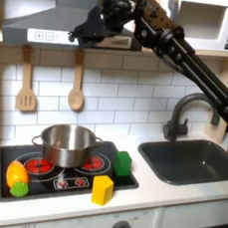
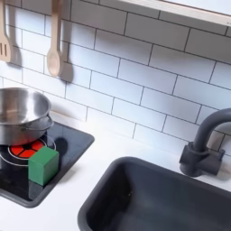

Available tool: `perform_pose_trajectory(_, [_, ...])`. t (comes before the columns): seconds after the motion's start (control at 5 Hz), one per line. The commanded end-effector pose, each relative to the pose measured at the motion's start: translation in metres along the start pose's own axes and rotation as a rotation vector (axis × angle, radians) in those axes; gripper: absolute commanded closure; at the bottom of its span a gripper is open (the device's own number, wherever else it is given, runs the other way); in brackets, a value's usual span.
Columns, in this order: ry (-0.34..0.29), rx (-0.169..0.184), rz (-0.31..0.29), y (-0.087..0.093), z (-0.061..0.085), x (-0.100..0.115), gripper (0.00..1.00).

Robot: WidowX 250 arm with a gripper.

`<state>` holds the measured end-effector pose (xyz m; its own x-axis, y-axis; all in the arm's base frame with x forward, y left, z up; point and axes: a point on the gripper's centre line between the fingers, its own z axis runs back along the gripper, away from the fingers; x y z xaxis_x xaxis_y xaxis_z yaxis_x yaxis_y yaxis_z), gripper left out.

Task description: Push button

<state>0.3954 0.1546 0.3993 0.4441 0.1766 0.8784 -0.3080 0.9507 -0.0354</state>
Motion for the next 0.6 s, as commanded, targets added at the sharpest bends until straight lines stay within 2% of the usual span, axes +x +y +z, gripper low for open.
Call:
perform_pose_trajectory(0.0, [0.008,0.009,-0.003,-0.0015,0.0001,-0.0004,1.00])
perform_pose_trajectory(0.4, [0.007,0.006,-0.004,-0.0015,-0.0014,-0.0025,1.00])
